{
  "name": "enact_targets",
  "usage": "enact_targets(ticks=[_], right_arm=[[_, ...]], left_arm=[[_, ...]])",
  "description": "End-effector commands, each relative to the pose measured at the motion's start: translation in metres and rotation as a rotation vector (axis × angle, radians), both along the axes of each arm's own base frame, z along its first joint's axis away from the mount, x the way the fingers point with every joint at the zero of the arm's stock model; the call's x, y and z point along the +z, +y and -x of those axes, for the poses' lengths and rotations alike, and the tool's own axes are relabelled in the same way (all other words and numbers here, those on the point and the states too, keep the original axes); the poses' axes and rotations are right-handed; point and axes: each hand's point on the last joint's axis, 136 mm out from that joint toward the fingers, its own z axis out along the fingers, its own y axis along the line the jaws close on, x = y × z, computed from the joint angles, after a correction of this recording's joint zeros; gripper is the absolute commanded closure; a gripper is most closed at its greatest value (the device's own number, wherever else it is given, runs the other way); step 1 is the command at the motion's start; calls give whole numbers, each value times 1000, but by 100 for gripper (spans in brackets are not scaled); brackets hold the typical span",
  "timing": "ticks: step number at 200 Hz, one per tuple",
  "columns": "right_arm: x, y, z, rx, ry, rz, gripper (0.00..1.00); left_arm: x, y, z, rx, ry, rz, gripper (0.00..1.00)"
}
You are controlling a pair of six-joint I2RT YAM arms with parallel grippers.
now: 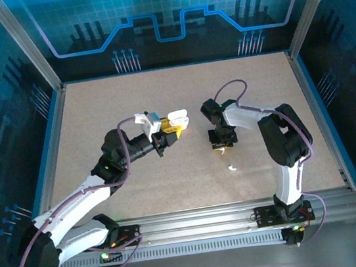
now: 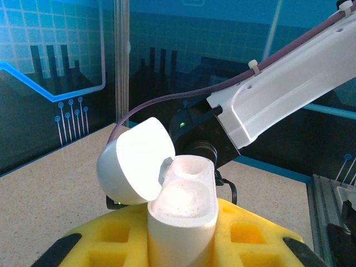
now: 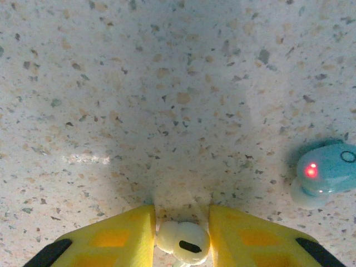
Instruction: Insert wireless bluetooth earbuds into charging case
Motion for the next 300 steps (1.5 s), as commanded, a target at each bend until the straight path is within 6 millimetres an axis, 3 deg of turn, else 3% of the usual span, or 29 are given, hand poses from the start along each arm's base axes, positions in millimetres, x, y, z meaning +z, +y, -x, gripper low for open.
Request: enact_targets(ticks=[1,91,136,171,202,239,259,300], right_arm=[[3,-1,11,4,32,34,68],[-5,-4,11,-10,36,32,67],[-9,-5,8,-18,26,21,73],[0,-5,3,11,-16,12,79],[16,-8,-3,49,-72,24,76],[58,-5,-13,104,-207,-19,77],[103,1,-20,147,-352,-69,77],[216,14,-23,252,-704,-175,78]], left_arm=[[5,1,3,3,-26,6,77],[5,-1,2,-1,-22,9,77],[6,0,3,1,-24,8,77],[6,0,3,0,-22,8,77],[6,0,2,3,-22,8,77],[3,2,-2,25,-17,5,77],[2,1,-5,33,-6,7,77],[-1,-5,-10,19,15,12,77]])
